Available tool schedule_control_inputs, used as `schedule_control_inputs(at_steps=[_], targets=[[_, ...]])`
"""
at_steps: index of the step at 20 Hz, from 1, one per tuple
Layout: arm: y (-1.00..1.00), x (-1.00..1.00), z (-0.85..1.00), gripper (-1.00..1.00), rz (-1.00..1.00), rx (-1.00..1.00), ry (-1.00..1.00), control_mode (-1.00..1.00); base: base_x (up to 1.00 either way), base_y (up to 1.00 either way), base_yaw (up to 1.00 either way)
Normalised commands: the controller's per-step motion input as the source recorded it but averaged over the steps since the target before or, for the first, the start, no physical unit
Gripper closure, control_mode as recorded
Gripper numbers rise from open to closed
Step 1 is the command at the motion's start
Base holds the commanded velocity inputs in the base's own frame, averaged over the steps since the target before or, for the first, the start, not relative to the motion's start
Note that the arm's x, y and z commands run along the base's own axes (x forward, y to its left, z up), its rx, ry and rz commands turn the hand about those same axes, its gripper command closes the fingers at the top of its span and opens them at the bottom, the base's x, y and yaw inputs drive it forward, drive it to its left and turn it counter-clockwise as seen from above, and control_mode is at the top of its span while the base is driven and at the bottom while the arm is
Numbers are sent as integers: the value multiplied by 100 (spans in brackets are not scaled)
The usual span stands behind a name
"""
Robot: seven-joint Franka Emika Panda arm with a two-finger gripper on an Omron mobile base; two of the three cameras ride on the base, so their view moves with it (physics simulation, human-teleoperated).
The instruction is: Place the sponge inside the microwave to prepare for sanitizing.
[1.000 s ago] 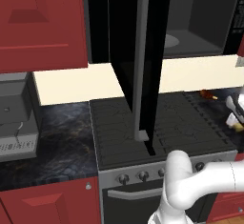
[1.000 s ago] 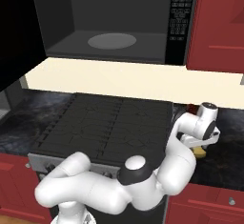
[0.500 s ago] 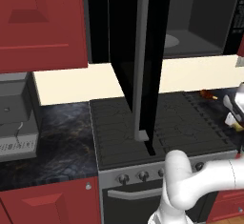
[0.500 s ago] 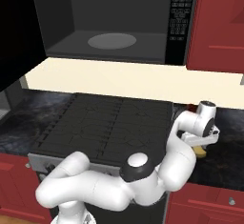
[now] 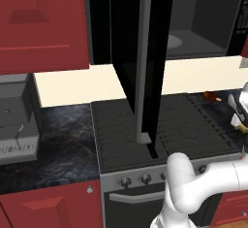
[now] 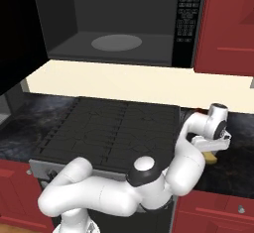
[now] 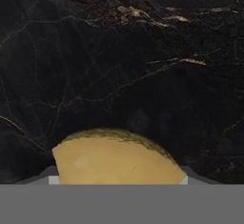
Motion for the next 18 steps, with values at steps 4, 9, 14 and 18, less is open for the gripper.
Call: schedule_control_inputs(at_steps=[4, 9, 14, 18], targets=[[5, -29, 22, 100, 0, 0, 0, -100, 0, 0, 0], [9, -27, 38, 100, -2, 0, 0, -100, 0, 0, 0], [9, -31, 44, 100, -4, 0, 0, -100, 0, 0, 0], [10, -26, 43, 100, -4, 0, 0, -100, 0, 0, 0]])
